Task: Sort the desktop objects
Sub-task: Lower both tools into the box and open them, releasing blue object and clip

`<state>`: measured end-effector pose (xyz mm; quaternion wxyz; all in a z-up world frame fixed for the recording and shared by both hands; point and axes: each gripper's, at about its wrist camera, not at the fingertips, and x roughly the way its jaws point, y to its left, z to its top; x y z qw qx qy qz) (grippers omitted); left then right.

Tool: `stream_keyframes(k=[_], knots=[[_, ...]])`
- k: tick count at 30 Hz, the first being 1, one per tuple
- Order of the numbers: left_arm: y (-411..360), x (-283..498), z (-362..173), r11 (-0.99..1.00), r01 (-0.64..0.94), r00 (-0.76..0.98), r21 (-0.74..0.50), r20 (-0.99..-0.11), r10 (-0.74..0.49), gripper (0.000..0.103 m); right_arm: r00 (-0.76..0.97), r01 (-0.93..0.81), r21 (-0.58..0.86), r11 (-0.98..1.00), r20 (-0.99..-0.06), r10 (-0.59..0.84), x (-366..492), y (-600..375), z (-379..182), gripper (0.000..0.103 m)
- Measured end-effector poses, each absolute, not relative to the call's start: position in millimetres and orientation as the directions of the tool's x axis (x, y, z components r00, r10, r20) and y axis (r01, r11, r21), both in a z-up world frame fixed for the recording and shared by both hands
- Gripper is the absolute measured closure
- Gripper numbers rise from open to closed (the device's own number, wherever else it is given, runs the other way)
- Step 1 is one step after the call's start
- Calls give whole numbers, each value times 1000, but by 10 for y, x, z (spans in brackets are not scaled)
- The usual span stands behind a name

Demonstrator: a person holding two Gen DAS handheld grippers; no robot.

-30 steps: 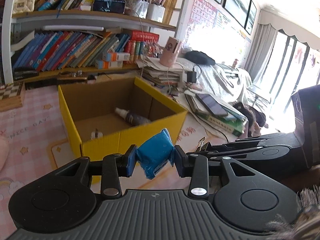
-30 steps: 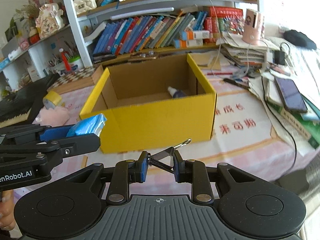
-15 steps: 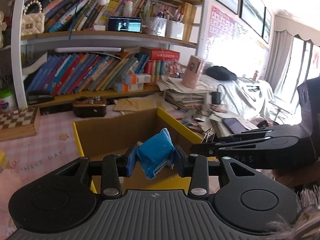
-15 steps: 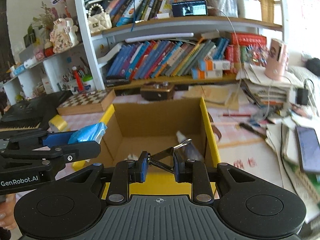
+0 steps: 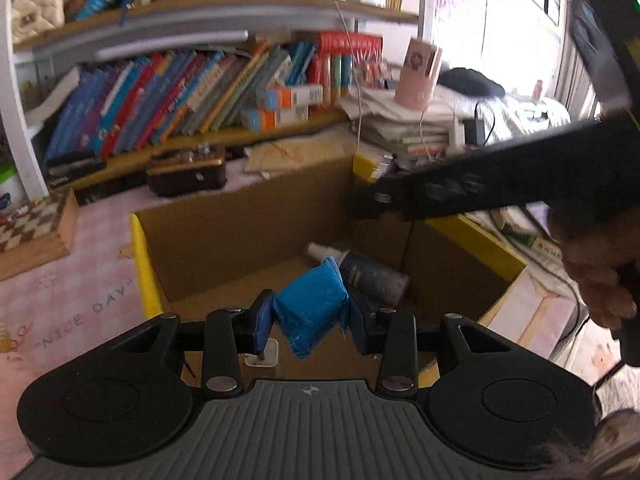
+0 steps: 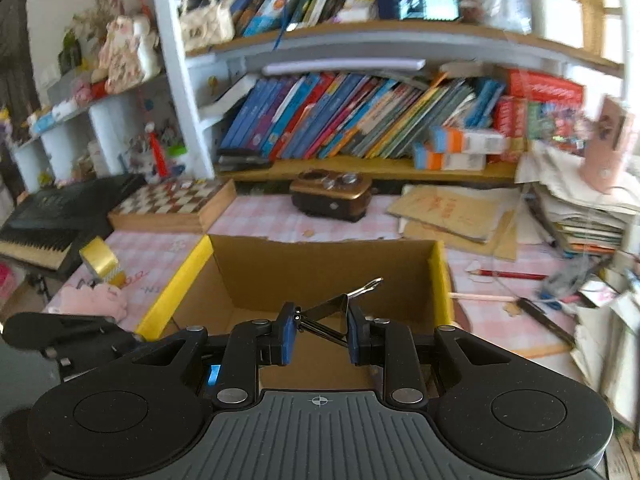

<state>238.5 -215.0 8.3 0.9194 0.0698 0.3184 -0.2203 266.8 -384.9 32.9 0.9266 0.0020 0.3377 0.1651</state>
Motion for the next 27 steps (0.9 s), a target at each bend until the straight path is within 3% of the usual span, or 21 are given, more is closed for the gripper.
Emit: stream_keyframes(k=[12,18,27], knots=[[-2244,2659,-145,898,436,607,-60,-717,-343,66,443,-433,130,892,-831,336,3461,-3467,-165,77],[-2257,2734,-213,910,405,579,-87,-746,-329,65,381,-459,113,881,-871,310,3636,-3316,-333,77],[-2276,2681,-127,911,408,609,-51,-728,-313,44,384,-472,102,876,-871,308,3666,-3251,-327,74]])
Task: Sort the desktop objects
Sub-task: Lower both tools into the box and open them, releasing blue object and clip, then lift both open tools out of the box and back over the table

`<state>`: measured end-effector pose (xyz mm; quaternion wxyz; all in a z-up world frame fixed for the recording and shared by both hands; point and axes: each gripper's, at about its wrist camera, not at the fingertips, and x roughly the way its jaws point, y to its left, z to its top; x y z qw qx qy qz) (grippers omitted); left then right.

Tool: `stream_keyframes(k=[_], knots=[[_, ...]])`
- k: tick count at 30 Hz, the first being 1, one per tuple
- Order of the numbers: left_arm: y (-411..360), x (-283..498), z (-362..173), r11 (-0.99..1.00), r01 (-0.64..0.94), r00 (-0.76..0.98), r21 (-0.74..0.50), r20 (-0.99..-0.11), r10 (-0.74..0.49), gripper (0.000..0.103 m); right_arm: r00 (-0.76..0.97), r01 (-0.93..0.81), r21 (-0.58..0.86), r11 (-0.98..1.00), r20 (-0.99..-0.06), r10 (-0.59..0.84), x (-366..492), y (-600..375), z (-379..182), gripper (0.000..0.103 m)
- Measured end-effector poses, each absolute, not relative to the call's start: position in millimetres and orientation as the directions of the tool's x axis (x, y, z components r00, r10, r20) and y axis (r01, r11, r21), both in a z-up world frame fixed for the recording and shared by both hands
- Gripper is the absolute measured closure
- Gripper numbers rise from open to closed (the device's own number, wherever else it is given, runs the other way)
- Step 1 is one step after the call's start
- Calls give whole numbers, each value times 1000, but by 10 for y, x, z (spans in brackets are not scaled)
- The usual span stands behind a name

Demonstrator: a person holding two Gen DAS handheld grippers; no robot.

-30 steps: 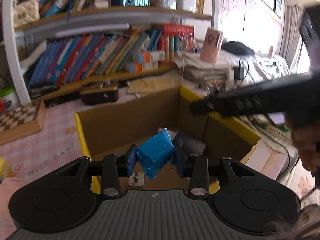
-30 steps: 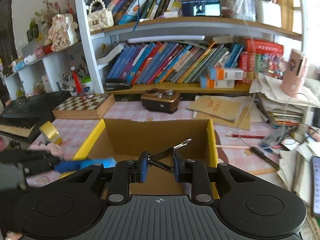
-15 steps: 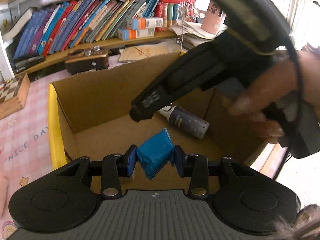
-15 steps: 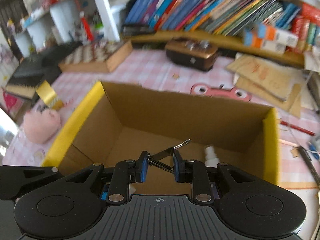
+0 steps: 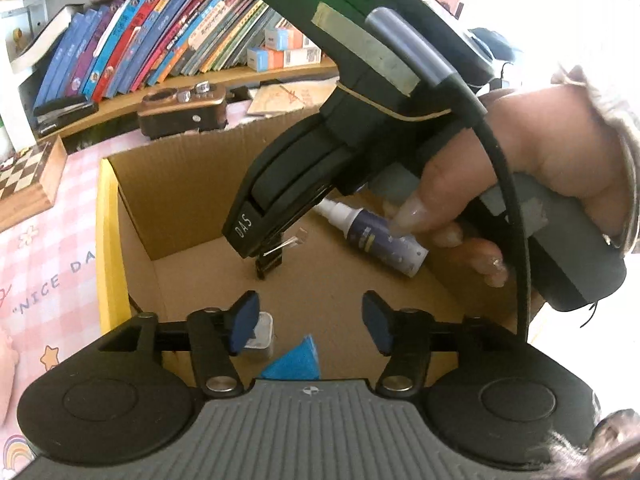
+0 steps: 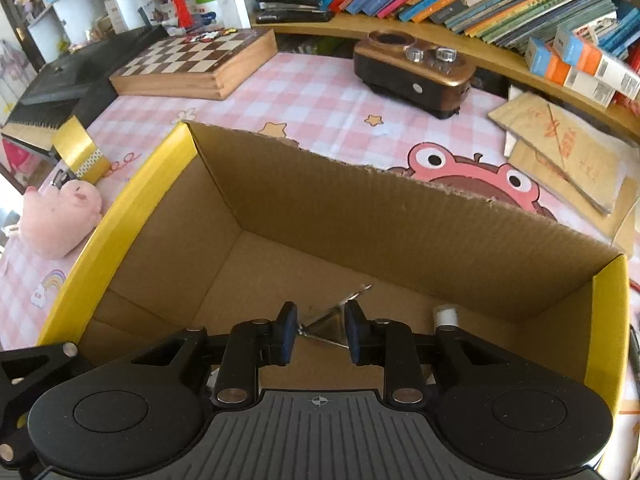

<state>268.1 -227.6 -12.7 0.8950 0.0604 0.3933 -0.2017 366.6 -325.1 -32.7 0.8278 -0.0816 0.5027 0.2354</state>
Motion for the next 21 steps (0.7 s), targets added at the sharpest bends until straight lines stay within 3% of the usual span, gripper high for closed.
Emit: stream_keyframes(k=[5,6,7,8,21], knots=[[-2275,2607,-35,905,421,627,-62,-701,-339,31,440,-434,136,891,-831,341,3577,-3385,-147,56],[-2278,2575,-11,903,426,633,-58,-694,-343,25,466,-424,148,893,-810,355,3516,-3437,-83,50],[-2276,2545,14,905,422,643,-46,-688,-335,12,486,-418,154,895,-795,363,3463,-3469,-30,47],[-2267,2514,39,910,414,659,-32,-679,-324,9,508,-414,156,897,-778,370,3406,-3506,25,46],[-1857,2100,365,945,317,761,-81,-573,-305,4,723,-330,104,938,-611,322,2658,-3789,457,46]])
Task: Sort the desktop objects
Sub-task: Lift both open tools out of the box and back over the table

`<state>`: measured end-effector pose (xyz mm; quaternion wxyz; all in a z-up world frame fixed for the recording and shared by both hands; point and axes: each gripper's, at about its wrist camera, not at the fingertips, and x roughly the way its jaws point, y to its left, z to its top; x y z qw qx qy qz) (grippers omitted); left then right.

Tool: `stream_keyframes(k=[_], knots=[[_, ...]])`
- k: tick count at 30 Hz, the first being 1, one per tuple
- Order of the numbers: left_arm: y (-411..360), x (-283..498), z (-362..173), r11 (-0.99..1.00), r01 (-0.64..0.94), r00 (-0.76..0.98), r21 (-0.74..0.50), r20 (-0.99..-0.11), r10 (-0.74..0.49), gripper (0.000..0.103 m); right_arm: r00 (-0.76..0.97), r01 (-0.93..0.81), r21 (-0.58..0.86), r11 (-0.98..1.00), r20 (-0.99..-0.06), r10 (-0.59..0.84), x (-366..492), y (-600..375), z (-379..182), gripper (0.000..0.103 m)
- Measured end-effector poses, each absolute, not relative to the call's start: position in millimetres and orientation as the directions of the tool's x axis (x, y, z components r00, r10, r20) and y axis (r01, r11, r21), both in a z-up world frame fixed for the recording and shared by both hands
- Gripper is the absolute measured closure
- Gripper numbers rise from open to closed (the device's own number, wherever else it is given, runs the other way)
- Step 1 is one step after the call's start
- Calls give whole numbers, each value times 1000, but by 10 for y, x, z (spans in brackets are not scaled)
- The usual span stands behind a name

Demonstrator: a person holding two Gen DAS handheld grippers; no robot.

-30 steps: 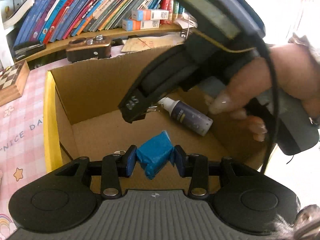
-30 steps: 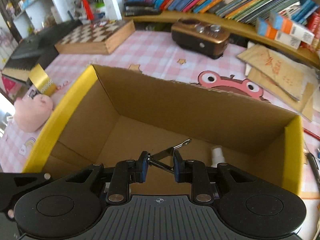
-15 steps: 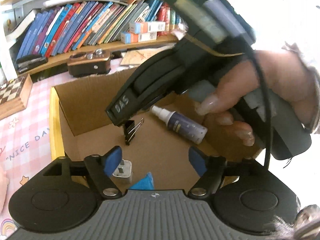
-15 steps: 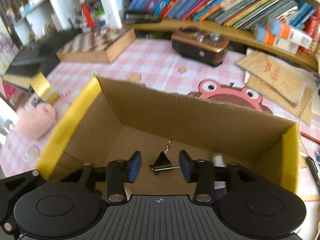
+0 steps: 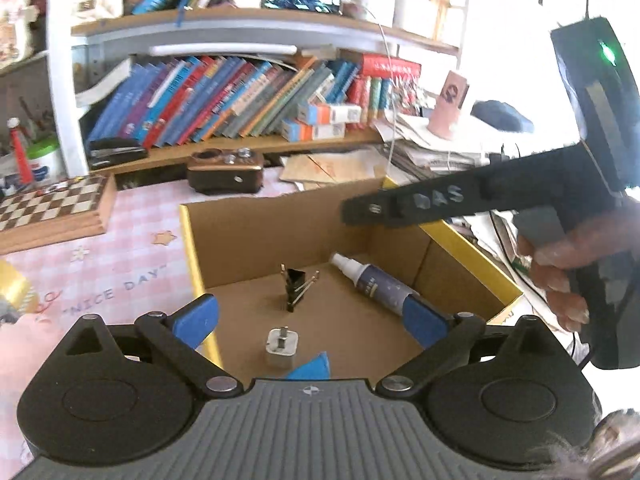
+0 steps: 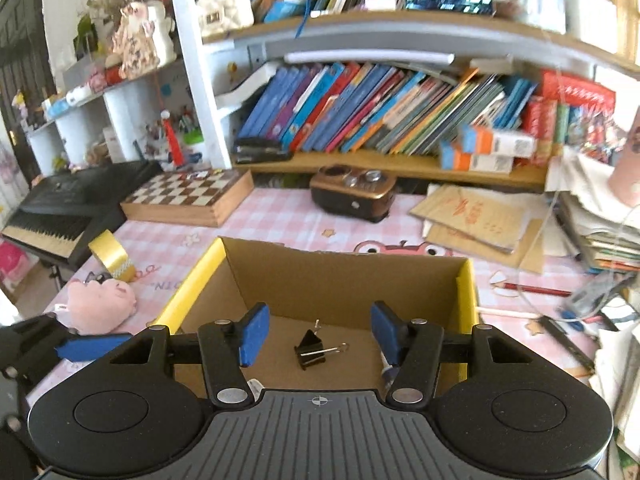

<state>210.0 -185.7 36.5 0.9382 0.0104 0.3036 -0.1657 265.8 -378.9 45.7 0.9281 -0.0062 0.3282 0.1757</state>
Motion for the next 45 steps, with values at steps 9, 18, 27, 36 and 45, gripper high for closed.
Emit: stream_keyframes(k=[9,18,27,36,45], knots=[[-1526,1756,455,964,244,805,-110,-531,-264,2,788,-238,106,965,-560,256,2208,-3939,532,42],[-1253,1495,458,968,212,820,-134,-515,-251,1,815,-165,72,984,-552,177,1839,-3932,499,41],[-1028,1255,464,966,212,830,-150,-493,-259,0,820,-118,54,992,-558,128,1472,-3791,416,40],[-729,961,406,965,202,837,-168,-482,-259,0,807,-87,35,996,-584,90,1118,-3526,321,40],[-470,686,253,963,200,810,-181,-522,-266,0,793,-60,50,997,-604,78,765,-3208,224,39]])
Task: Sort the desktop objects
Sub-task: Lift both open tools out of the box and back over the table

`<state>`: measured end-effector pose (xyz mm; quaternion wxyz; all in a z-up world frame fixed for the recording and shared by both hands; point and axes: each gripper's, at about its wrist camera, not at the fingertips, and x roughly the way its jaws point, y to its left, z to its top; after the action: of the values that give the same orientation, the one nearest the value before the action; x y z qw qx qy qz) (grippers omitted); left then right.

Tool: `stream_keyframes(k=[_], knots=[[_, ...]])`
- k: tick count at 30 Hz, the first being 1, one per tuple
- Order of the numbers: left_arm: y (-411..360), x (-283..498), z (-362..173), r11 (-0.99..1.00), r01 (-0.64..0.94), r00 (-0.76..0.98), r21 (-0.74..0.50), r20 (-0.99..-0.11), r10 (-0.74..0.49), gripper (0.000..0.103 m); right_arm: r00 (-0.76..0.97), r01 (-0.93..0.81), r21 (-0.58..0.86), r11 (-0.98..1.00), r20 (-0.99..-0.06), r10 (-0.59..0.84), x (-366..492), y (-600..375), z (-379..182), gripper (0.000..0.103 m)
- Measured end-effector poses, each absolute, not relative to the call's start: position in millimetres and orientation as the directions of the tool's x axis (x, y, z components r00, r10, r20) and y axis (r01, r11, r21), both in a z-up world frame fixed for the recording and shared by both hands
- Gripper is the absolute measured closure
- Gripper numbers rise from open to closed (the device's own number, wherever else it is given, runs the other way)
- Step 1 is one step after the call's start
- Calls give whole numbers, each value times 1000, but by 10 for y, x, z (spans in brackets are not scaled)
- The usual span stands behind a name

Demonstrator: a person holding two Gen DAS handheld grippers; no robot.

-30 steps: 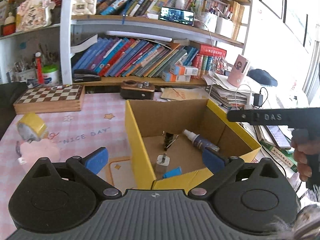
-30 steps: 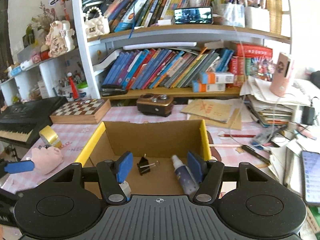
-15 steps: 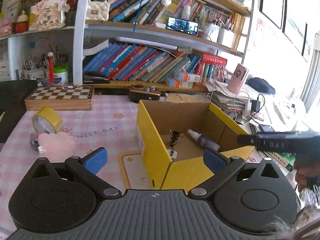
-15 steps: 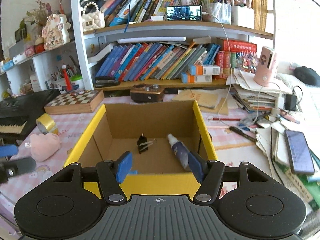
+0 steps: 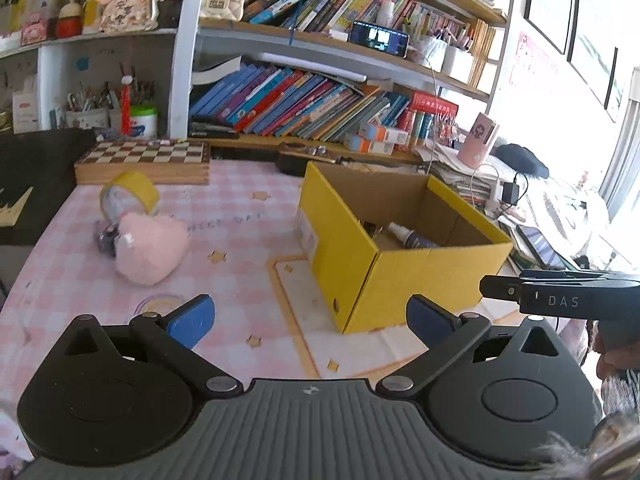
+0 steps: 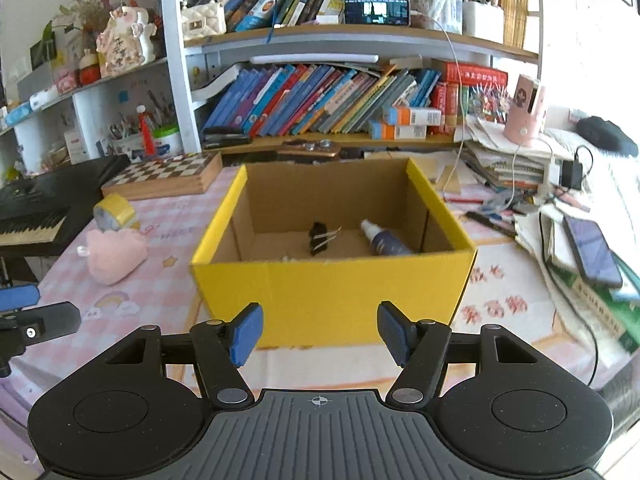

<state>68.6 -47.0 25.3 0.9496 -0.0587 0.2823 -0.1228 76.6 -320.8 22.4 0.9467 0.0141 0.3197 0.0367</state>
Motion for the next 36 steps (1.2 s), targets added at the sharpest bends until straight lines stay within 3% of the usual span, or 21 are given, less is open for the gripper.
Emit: stream_keyframes(k=[11,15,36], knots=[[-216,394,112,966,192,787,-172,-561,-256,0,761,-31,72,997,-645,71,341,-2820,36,38],[-134,335,100,966,192,783,-176,-566,-259,0,756,-47,72,996,-650,83,261,-2701,24,34],[315,28,78,970,181,786,-164,-569,-243,0,722,-138,87,987,-673,161,2,-2103,-53,33]])
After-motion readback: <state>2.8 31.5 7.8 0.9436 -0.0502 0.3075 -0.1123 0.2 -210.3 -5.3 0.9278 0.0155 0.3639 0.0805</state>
